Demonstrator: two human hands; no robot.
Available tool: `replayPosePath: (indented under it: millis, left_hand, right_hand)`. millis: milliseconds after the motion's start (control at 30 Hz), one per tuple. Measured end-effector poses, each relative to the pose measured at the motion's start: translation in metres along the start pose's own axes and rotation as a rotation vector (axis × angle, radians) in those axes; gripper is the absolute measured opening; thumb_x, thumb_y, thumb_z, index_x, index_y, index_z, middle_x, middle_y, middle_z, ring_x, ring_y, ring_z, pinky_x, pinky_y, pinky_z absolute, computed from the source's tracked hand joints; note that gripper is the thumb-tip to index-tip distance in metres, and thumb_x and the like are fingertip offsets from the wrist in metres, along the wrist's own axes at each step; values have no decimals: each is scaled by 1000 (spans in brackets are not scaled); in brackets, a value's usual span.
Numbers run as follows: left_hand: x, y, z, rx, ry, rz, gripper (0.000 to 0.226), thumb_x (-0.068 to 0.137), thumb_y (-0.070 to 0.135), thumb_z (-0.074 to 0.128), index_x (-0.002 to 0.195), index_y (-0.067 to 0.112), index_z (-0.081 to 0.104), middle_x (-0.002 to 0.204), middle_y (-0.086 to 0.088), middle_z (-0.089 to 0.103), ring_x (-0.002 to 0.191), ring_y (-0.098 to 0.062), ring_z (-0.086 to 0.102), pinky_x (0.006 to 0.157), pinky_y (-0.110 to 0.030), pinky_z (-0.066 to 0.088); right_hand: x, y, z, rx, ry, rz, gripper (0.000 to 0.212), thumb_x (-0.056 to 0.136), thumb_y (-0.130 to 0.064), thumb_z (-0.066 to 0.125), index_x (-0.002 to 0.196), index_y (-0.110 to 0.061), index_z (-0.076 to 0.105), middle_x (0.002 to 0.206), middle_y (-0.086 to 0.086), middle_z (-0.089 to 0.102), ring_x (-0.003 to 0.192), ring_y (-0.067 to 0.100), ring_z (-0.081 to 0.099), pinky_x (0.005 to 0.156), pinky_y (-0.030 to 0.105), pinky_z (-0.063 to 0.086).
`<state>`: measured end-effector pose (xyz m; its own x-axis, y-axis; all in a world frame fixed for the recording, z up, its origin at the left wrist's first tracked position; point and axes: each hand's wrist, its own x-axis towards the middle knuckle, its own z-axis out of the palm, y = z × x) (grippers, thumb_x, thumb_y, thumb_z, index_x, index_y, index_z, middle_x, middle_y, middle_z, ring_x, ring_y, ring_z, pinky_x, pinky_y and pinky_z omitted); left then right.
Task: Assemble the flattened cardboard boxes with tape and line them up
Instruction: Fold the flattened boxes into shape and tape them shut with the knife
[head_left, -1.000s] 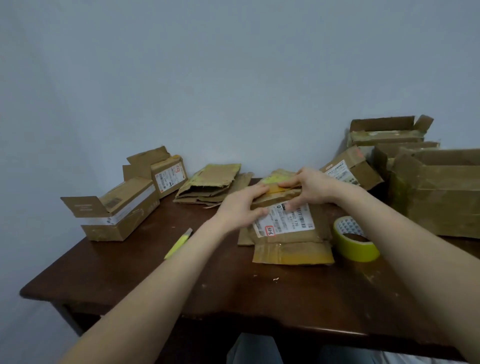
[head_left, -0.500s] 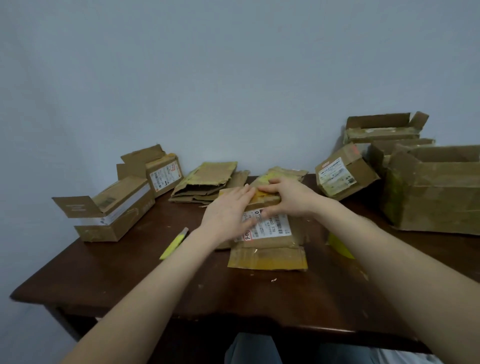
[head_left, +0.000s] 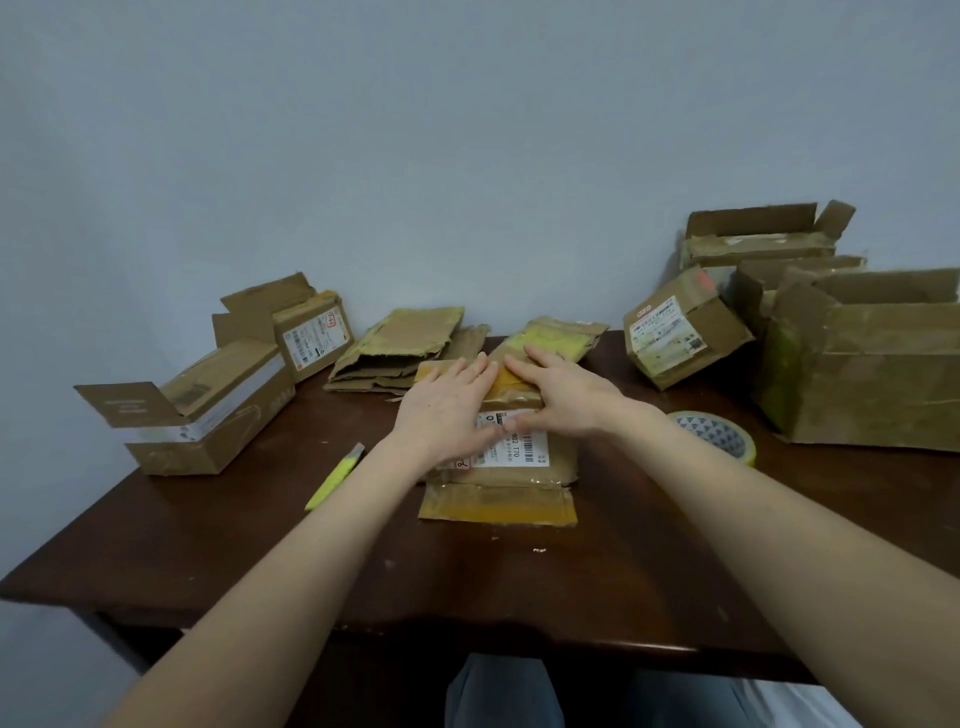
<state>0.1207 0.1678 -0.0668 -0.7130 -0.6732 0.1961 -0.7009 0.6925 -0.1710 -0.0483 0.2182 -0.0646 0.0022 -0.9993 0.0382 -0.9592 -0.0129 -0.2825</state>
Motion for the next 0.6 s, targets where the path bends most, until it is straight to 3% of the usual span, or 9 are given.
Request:
replayPosePath:
  millis: [100, 200, 267, 367, 433, 533, 600]
  left_hand:
    - [-3, 2, 0, -3, 16, -11, 82, 91, 64, 35, 154, 20, 6, 161, 0, 6, 147, -18, 10, 119, -37, 13]
    - [-4, 1, 0, -24, 29, -17, 77, 93, 59, 38, 153, 23, 6, 161, 2, 6, 147, -17, 10, 119, -36, 11]
    - [-2, -2, -2, -42, 19, -14, 75, 94, 57, 39, 153, 25, 7, 161, 4, 6, 147, -16, 10, 118, -36, 12]
    - [-1, -2, -3, -52, 3, -6, 72, 94, 55, 40, 153, 25, 9, 160, 6, 8, 146, -16, 13, 118, -36, 16]
    - [-2, -1, -5, -64, 16, -19, 70, 94, 52, 42, 152, 27, 13, 159, 5, 15, 143, -19, 23, 113, -37, 28]
    - [-6, 1, -8, -75, 32, -51, 68, 92, 51, 45, 151, 29, 19, 152, 0, 23, 130, -21, 39, 98, -36, 45]
    - [-9, 2, -9, -88, 45, -50, 68, 92, 51, 46, 151, 29, 20, 150, 0, 26, 127, -20, 41, 95, -35, 46]
  right_hand:
    - [-2, 2, 2, 71, 1, -14, 97, 78, -62, 64, 153, -33, 10, 162, -1, -3, 149, 27, 1, 119, 45, 16]
    - [-16, 4, -2, 317, 64, -38, 91, 80, -54, 67, 153, -27, 20, 162, 3, 4, 148, 20, 8, 119, 38, 18]
    - [-28, 13, -9, 402, 257, 13, 71, 88, -50, 59, 148, -22, 34, 157, 3, 28, 143, 19, 27, 114, 36, 27]
    - [-52, 39, -24, 368, 436, 242, 42, 93, -48, 53, 124, -20, 56, 123, 2, 61, 113, 21, 56, 91, 34, 46]
    - [-71, 57, -29, 244, 329, 358, 43, 87, -55, 60, 111, -20, 59, 108, 0, 63, 100, 20, 59, 84, 37, 51]
    - [-94, 67, -24, 28, 23, 461, 52, 72, -60, 73, 102, -19, 61, 101, -1, 62, 95, 20, 60, 81, 38, 54]
    - [-103, 67, -14, -151, -91, 485, 36, 77, -51, 72, 90, -20, 59, 98, 0, 62, 92, 22, 60, 78, 35, 51]
